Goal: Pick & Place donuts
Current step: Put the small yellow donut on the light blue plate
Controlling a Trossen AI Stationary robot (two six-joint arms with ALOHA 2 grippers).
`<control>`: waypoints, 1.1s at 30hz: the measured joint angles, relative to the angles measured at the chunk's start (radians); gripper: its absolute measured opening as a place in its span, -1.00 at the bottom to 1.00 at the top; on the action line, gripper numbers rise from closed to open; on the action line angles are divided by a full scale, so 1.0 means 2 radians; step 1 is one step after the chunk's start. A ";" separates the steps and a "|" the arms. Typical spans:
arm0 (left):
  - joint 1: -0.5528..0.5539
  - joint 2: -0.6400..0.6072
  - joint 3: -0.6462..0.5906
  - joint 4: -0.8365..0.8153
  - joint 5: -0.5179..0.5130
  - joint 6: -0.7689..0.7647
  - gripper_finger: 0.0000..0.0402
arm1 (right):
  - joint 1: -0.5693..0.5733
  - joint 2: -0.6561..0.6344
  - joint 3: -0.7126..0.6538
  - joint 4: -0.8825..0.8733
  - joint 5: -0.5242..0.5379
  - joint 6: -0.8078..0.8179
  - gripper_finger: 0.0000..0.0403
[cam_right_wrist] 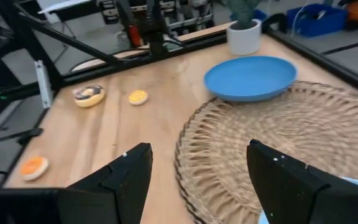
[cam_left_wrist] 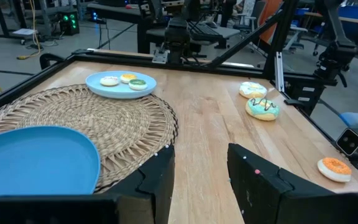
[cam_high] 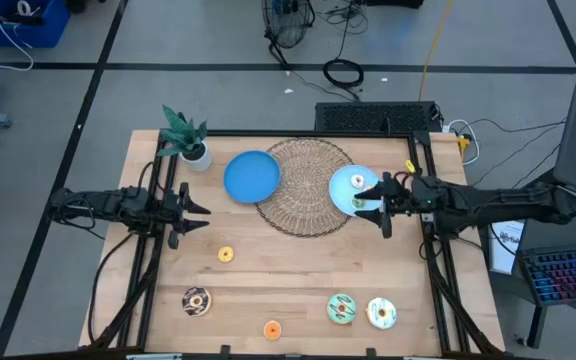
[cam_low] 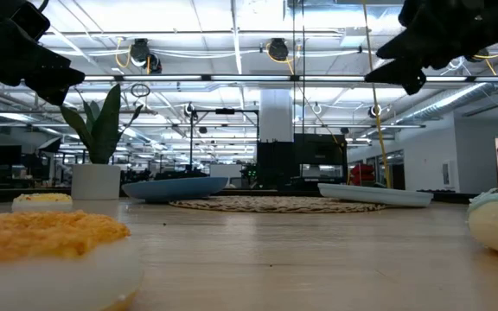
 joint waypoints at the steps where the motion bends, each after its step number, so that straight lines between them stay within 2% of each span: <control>1: 0.000 0.000 0.000 0.000 0.000 0.000 -0.26 | 0.006 -0.008 -0.007 0.001 0.010 -0.002 0.20; 9: 0.000 0.000 0.000 0.000 0.000 0.000 -0.26 | 0.037 -0.068 -0.075 0.009 0.043 0.003 0.20; 13: 0.000 0.000 0.000 0.000 0.000 0.000 -0.26 | 0.046 -0.103 -0.112 0.057 0.048 0.020 0.20; 15: 0.000 0.000 0.000 0.000 0.000 0.000 -0.26 | 0.051 -0.111 -0.139 0.112 0.018 0.052 0.20; 18: 0.000 0.000 0.000 0.000 0.000 0.000 -0.26 | 0.053 -0.109 -0.195 0.252 -0.074 0.121 0.20; 20: 0.000 0.000 0.000 0.000 0.000 0.000 -0.26 | 0.053 -0.100 -0.228 0.338 -0.081 0.152 0.20; 22: 0.000 0.000 0.000 0.000 0.000 0.000 -0.26 | 0.051 -0.104 -0.225 0.326 -0.067 0.180 0.20; 25: 0.000 0.000 0.000 0.000 0.000 0.000 -0.26 | 0.052 -0.089 -0.228 0.302 -0.072 0.203 0.20; 28: 0.000 0.000 0.000 0.000 0.000 0.000 -0.26 | 0.052 -0.087 -0.229 0.323 -0.094 0.183 0.20; 33: 0.000 0.000 0.000 0.000 0.000 0.000 -0.26 | 0.053 -0.080 -0.229 0.314 -0.096 0.113 0.20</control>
